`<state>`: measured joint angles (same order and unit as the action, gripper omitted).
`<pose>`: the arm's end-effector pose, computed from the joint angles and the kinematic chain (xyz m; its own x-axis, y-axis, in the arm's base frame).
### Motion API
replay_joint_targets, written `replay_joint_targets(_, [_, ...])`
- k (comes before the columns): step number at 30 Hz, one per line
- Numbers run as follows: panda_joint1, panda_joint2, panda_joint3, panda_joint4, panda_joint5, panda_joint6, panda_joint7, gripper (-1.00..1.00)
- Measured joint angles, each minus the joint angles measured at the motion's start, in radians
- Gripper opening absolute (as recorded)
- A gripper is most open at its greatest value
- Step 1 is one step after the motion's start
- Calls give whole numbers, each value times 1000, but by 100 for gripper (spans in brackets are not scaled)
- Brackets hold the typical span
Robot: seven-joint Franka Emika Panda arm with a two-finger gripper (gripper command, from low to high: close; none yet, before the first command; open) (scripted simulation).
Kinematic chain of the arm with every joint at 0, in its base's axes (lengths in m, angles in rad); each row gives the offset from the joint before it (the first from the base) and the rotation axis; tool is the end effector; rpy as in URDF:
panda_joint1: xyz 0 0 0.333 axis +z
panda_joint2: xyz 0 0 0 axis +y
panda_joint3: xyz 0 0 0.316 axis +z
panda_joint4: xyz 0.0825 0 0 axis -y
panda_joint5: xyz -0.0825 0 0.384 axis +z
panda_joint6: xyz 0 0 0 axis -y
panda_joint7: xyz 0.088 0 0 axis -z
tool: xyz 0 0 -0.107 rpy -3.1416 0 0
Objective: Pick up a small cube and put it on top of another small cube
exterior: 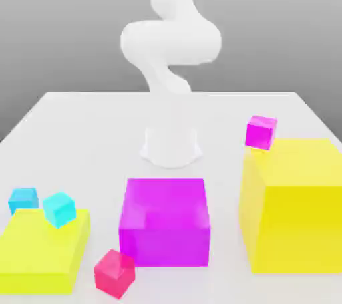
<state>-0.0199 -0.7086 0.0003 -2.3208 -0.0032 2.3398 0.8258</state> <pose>0.3809 -0.0075 0.6718 0.4919 -0.7433 0.4534 -0.5621 -0.6688 -0.4866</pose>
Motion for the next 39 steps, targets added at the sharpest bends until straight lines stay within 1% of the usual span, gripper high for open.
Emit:
replay_joint_targets(15, [-96,550,-27,-125,-16,239,153,0])
replay_joint_targets(24, [-143,876,-49,-199,21,381,210,0])
replay_joint_targets(29, [-156,1058,-38,-182,48,512,201,0])
replay_joint_targets(30, [-160,1092,-33,-176,51,540,198,-100])
replay_joint_targets(36, [-162,1109,-31,-172,50,555,199,-100])
replay_joint_targets(39, [-159,1048,-36,-184,44,505,204,-100])
